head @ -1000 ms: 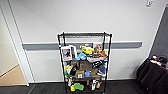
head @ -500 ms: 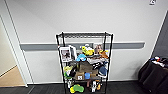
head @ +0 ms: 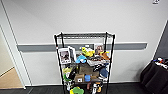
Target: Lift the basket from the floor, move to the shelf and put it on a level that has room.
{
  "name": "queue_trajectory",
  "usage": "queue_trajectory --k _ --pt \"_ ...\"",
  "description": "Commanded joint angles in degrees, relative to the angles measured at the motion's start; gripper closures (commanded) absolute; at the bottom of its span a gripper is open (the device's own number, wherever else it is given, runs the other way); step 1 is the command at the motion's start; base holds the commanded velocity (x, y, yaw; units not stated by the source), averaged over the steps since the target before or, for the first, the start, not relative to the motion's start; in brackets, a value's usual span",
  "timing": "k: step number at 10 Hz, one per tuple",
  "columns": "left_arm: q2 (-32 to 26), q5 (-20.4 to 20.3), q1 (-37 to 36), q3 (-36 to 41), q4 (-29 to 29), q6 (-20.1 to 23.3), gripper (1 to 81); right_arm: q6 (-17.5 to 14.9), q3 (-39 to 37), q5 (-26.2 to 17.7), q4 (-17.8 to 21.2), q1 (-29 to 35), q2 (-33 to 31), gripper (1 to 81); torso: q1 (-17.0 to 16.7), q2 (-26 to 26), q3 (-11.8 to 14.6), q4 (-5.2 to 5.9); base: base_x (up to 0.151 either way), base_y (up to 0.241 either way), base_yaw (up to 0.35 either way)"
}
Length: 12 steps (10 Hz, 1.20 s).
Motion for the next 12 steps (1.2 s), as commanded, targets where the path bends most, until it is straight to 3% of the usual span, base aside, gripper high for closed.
queue_trajectory --k 1,12 --pt "-1.48 -1.01 -7.53 4.54 1.82 0.49 81.1 -0.12 4.2 0.03 -3.07 6.79 -1.35 81.1 -0.02 0.0 0.0 0.0 0.123 0.0 0.0" --pt "-1.75 -1.01 -7.53 5.15 1.82 0.49 81.1 -0.03 4.64 0.03 -3.16 6.79 -1.35 81.1 -0.02 0.0 0.0 0.0 0.124 0.0 0.0"
